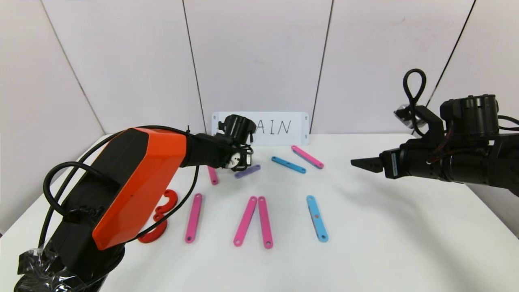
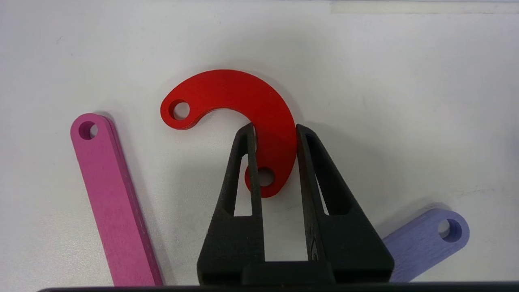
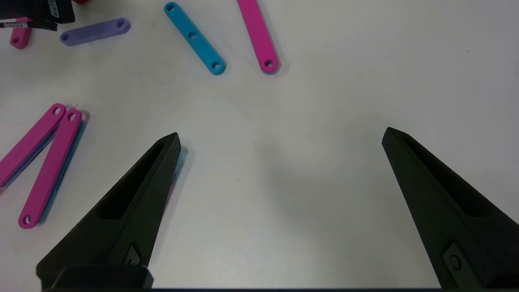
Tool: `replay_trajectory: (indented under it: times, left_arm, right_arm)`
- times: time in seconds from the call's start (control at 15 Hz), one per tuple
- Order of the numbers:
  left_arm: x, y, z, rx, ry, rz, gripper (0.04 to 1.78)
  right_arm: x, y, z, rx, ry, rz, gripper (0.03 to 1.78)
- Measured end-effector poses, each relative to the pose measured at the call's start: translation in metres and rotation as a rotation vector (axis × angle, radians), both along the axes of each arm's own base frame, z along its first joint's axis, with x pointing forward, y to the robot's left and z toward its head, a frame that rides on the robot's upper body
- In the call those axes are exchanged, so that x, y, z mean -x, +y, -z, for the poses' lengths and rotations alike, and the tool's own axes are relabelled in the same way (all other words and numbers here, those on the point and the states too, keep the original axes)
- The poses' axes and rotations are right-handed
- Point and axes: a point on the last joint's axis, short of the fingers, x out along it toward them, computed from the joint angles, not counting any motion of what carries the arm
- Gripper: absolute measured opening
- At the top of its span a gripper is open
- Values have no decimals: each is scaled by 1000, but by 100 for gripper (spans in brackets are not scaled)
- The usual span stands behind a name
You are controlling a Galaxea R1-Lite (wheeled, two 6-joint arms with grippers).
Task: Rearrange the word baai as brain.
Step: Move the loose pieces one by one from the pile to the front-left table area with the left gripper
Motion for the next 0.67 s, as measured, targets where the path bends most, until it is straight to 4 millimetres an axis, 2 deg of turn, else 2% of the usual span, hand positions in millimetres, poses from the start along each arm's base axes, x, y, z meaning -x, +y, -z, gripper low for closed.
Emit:
replay_trajectory:
  times: [0.4, 0.67]
  left_arm:
    - [10, 5, -26, -21, -21, 47, 30]
    - [35, 12, -45, -25, 25, 148, 30]
  right_arm:
    - [-1, -1, 0, -1, -1, 3, 174]
    - [-5, -5, 1, -2, 2, 18, 174]
